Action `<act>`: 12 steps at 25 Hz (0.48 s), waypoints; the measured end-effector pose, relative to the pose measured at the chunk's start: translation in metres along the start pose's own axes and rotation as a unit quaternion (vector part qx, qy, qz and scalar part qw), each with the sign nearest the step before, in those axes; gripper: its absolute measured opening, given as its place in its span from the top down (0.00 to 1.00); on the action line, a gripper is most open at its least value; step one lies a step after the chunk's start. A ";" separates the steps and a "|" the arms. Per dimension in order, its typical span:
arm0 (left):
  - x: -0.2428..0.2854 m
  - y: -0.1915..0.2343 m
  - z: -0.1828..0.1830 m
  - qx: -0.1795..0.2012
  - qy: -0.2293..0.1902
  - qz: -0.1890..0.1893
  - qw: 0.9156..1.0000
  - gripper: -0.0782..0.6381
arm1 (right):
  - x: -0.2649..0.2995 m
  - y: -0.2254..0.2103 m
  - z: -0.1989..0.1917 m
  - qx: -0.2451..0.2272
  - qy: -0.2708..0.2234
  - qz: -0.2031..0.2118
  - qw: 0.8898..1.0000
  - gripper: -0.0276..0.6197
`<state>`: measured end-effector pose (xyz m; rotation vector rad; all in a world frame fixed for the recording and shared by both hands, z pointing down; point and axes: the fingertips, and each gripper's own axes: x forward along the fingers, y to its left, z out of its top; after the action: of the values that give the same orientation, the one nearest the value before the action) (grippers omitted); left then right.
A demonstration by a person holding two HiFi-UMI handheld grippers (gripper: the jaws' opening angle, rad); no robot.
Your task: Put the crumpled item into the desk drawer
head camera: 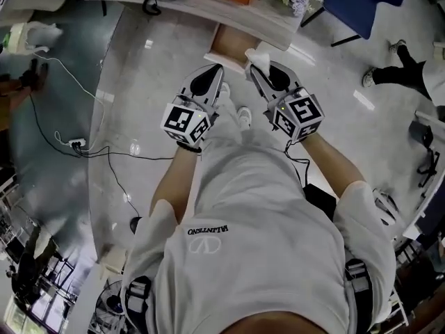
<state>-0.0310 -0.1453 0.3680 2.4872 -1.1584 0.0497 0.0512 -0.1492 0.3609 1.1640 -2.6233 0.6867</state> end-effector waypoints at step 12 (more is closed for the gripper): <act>0.056 0.092 -0.105 -0.018 0.094 0.016 0.995 0.89 | 0.101 -0.045 -0.111 0.017 0.106 -0.041 0.993 0.82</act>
<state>-0.0489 -0.2007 0.5066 2.3750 -1.1091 0.2650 0.0148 -0.1877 0.5090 1.1319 -2.3851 0.7943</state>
